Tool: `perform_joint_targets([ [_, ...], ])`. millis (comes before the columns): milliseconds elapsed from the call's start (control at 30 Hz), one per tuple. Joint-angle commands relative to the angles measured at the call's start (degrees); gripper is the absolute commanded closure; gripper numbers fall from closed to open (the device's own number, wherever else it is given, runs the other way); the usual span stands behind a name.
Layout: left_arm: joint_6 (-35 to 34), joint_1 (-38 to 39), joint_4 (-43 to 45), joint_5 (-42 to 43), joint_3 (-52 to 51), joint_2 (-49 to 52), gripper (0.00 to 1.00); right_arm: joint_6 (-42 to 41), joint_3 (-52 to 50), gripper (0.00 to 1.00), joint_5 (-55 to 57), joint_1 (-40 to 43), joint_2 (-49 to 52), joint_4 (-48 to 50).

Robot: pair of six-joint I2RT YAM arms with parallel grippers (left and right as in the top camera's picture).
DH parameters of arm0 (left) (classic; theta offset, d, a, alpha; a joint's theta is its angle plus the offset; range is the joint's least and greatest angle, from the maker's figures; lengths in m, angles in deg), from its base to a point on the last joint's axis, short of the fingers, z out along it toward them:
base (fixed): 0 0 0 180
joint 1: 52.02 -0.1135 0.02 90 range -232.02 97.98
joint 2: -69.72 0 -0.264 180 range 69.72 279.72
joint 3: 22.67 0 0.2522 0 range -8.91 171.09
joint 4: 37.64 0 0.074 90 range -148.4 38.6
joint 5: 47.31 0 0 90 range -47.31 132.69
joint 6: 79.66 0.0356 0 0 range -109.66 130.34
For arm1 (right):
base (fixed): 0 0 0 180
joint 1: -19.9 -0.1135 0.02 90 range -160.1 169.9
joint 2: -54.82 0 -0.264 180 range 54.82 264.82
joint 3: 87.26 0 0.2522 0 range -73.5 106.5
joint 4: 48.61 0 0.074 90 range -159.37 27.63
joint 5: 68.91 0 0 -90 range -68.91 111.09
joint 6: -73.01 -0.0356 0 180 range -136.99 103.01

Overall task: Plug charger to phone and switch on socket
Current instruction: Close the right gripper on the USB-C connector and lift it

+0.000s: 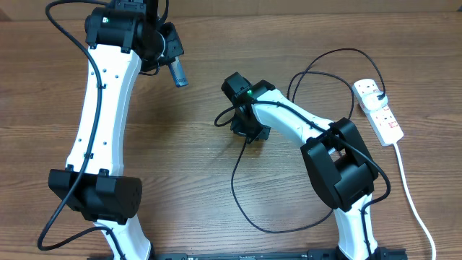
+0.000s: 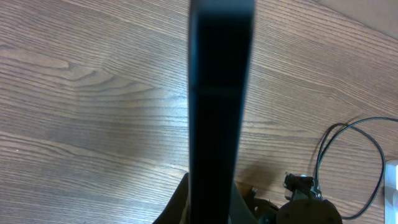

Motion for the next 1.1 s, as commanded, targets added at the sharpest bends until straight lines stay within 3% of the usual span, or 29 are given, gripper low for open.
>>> perform_joint_targets([
  [0,1.2,0.3,0.3,-0.7,0.2,0.2,0.96,0.0,-1.1,0.86,1.1,0.5,3.7,-0.6],
  [1067,1.2,0.3,0.3,-0.6,0.2,0.2,0.96,0.0,-1.1,0.85,-3.0,0.5,3.7,-2.0],
])
